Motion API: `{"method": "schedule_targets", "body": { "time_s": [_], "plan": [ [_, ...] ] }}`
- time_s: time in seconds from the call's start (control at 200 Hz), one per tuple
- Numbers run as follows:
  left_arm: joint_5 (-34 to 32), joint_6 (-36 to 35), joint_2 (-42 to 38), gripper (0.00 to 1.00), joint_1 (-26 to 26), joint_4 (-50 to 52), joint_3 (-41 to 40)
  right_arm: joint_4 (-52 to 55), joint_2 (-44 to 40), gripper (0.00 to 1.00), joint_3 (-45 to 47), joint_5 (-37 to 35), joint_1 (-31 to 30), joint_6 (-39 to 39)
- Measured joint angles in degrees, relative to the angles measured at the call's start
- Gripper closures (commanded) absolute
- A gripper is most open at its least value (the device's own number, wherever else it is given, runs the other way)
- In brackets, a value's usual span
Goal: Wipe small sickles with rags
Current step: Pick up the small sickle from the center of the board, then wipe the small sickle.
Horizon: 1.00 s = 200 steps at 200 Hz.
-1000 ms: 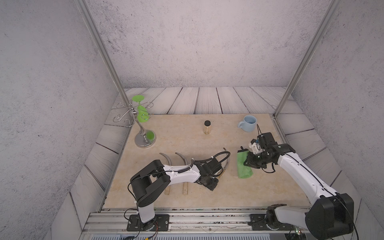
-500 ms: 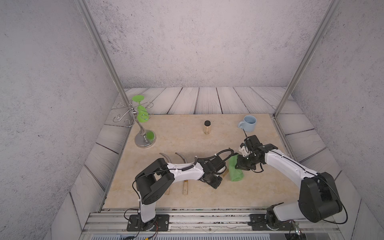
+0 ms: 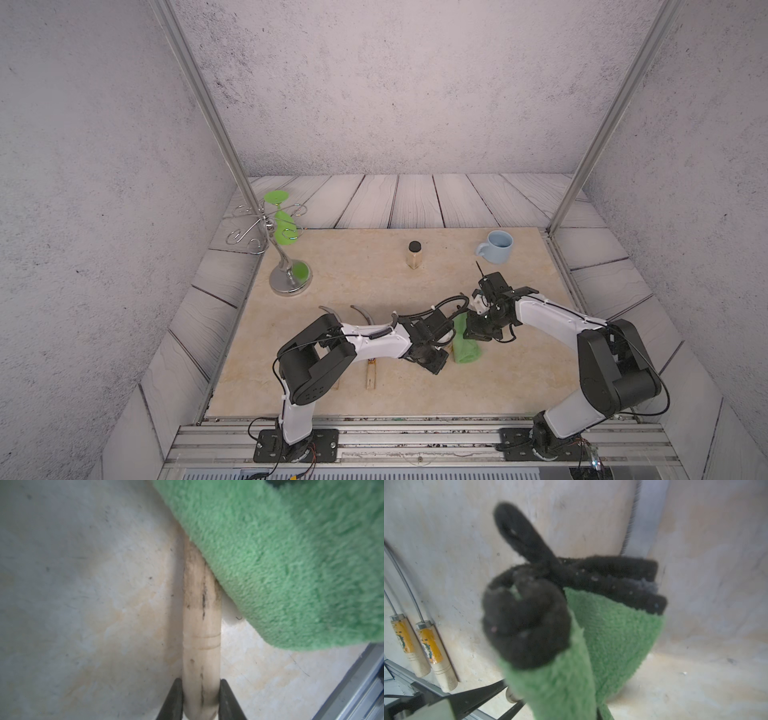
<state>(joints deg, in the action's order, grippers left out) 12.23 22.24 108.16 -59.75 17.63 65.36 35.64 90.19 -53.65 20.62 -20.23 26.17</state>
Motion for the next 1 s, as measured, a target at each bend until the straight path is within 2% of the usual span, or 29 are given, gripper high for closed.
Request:
{"method": "schedule_targets", "body": {
  "time_s": [0.611,0.836,1.001],
  "plan": [
    [0.2,1.8,0.0,1.00,0.3,-0.4,-0.3,-9.6,-3.6,0.91,6.2,-0.8,-5.2,6.1],
    [0.4,2.0,0.1,1.00,0.4,-3.0,-0.9,-9.3,-6.8,0.91,8.7,4.4,-8.7,8.3],
    [0.9,2.0,0.2,1.00,0.4,-3.9,-1.0,-9.7,-7.5,0.91,9.4,5.1,-8.9,9.1]
  ]
}}
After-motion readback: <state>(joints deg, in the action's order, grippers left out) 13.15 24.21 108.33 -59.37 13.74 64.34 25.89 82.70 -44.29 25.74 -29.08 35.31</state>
